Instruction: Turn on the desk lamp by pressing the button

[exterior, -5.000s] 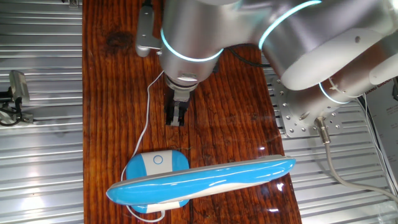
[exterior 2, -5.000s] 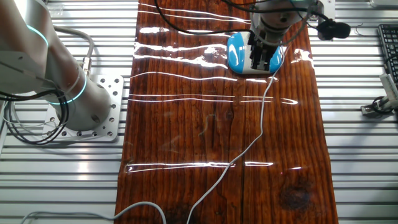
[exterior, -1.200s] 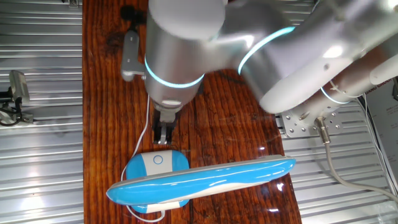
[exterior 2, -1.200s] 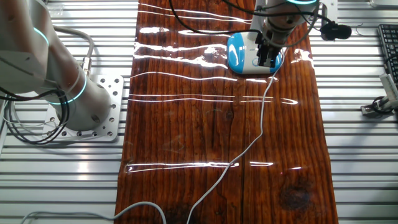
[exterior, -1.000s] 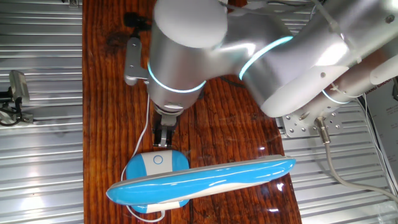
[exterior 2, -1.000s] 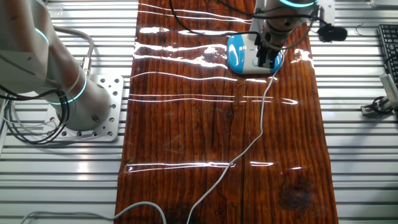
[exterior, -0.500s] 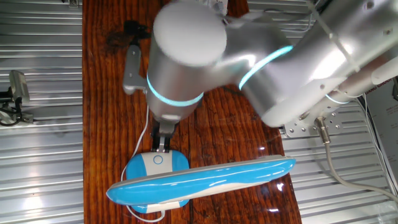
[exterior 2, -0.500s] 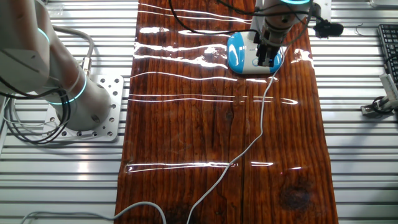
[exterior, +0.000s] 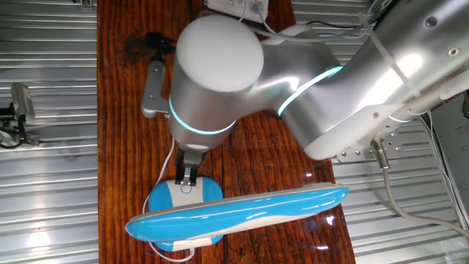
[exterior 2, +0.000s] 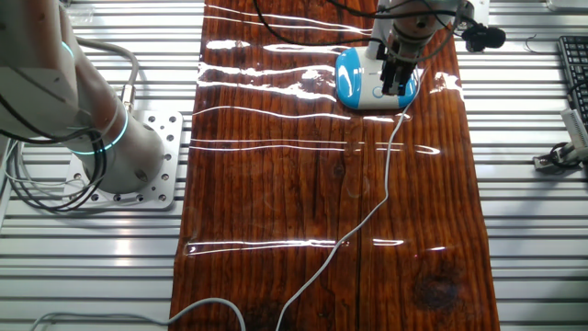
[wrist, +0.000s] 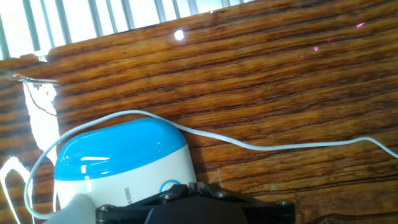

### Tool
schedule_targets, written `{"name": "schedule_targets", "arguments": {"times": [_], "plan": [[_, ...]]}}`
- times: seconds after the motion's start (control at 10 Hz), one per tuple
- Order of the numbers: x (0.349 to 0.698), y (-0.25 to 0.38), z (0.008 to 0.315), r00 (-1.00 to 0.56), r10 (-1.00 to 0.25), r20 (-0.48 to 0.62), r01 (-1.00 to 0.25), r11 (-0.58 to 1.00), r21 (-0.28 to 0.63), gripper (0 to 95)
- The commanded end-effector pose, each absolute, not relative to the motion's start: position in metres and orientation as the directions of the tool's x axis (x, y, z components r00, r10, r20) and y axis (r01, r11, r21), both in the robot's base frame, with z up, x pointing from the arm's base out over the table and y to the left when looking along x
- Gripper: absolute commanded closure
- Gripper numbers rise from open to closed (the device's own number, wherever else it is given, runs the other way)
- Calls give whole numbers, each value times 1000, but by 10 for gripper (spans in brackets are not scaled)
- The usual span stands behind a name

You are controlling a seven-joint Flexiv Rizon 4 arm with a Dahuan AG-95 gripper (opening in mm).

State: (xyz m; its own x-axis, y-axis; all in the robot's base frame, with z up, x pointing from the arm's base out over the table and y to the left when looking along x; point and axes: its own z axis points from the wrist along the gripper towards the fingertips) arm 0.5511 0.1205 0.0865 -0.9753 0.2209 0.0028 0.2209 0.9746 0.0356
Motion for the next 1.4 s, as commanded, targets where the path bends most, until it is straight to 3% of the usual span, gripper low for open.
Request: {"name": "schedule_targets", "arguments": {"times": [0.1,1.4], "plan": [[553,124,84,-972,235,4,235,972,29,950],[560,133,66,-973,231,7,231,972,37,950]]}}
